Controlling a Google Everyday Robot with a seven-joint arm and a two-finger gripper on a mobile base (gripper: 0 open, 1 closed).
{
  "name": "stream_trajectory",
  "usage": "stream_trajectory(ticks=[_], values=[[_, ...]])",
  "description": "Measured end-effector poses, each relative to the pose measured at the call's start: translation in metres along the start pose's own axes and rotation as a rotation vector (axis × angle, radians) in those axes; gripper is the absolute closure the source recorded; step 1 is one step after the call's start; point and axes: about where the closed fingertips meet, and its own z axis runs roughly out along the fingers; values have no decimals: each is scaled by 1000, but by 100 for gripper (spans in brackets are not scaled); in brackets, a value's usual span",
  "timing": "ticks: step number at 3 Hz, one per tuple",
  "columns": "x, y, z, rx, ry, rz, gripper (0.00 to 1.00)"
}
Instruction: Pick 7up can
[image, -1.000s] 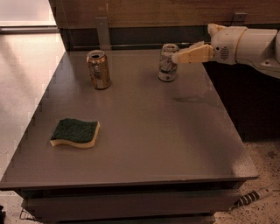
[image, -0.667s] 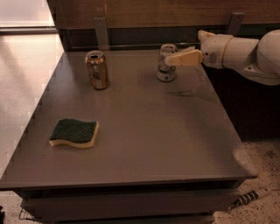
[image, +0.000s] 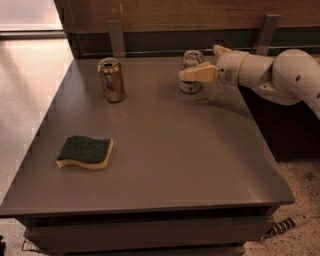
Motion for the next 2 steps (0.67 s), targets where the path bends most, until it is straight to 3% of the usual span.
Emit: stream_trajectory(ticks=[1, 2], values=[[8, 1, 10, -13, -18, 17, 0], [14, 19, 31, -62, -82, 69, 13]])
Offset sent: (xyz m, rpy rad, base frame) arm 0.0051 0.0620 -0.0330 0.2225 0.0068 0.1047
